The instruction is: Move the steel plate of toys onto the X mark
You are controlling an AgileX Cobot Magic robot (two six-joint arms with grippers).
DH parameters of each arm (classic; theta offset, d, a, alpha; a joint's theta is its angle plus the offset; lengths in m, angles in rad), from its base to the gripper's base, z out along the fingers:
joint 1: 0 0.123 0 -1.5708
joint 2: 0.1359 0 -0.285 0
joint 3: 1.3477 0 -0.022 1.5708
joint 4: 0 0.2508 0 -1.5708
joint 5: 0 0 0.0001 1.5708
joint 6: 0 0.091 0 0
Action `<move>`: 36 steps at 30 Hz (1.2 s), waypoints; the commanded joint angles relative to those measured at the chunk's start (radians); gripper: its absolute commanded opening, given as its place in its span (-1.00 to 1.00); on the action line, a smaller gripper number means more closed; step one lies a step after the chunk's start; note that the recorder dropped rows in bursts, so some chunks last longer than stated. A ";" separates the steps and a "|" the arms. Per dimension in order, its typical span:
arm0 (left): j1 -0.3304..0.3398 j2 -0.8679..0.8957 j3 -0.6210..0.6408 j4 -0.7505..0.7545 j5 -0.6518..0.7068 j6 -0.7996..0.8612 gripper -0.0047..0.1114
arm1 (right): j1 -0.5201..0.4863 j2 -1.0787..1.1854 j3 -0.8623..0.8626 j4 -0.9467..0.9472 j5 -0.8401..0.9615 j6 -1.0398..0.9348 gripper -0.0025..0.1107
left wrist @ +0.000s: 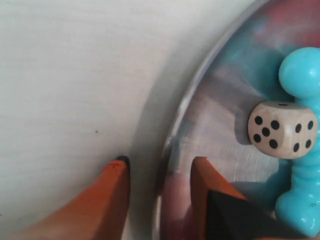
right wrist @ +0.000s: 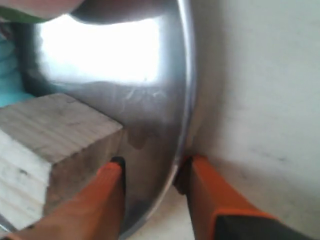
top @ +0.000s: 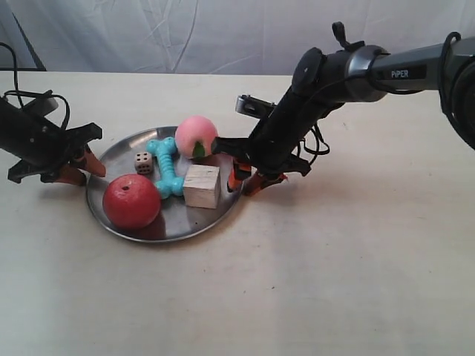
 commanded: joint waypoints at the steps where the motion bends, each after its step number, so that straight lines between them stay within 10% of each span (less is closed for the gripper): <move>1: -0.001 -0.022 -0.001 0.007 -0.024 0.001 -0.23 | -0.032 -0.029 0.002 -0.093 0.035 0.036 -0.46; 12: -0.001 -0.128 -0.001 0.005 -0.035 0.001 -0.28 | -0.067 -0.147 0.002 -0.102 0.062 0.032 -0.57; 18: -0.001 -0.213 -0.001 0.009 -0.015 0.008 -0.91 | -0.067 -0.248 0.002 -0.163 0.103 0.028 -0.72; 21: -0.001 -0.291 -0.001 0.007 -0.015 0.032 -0.91 | -0.067 -0.332 0.002 -0.210 0.100 0.028 -0.97; 36: -0.001 -1.032 0.228 0.056 -0.253 0.110 -0.91 | 0.194 -0.903 0.022 -0.624 -0.128 0.144 -0.97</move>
